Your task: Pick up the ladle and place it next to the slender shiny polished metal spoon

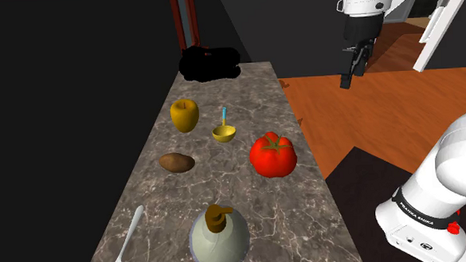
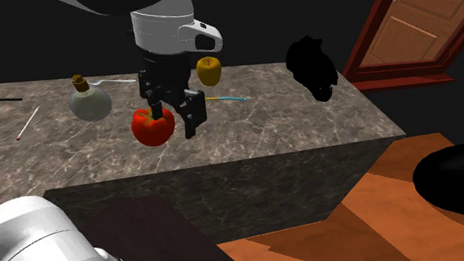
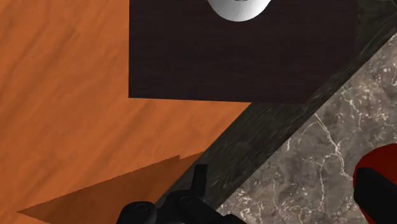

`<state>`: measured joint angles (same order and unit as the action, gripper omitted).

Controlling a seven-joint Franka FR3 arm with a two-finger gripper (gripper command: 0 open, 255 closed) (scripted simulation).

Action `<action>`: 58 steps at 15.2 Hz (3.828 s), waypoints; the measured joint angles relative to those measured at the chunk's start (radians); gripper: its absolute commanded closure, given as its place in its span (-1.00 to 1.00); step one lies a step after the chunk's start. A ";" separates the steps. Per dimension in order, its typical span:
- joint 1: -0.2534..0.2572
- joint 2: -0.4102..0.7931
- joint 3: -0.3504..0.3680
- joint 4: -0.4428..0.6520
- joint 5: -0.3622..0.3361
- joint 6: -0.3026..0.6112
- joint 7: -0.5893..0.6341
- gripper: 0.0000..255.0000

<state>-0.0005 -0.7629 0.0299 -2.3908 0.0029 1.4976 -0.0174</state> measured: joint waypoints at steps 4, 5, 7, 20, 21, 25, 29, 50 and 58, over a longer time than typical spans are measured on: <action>-0.002 0.035 0.028 -0.014 0.035 0.055 0.063 -1.00; -0.002 0.061 0.045 -0.013 0.053 0.084 0.095 -1.00; -0.002 0.101 0.074 -0.015 0.085 0.134 0.157 -1.00; -0.022 0.500 0.233 0.101 0.191 0.499 0.536 -1.00; -0.024 0.540 0.242 0.117 0.190 0.530 0.564 -1.00; -0.030 0.695 0.266 0.223 0.170 0.606 0.681 -1.00; -0.023 0.842 0.275 0.326 0.139 0.678 0.797 -1.00; 0.024 1.129 0.253 0.511 0.069 0.824 0.979 1.00; 0.023 1.128 0.254 0.510 0.069 0.825 0.978 1.00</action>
<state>0.0228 0.3647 0.2835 -1.8803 0.0722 2.3222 0.9606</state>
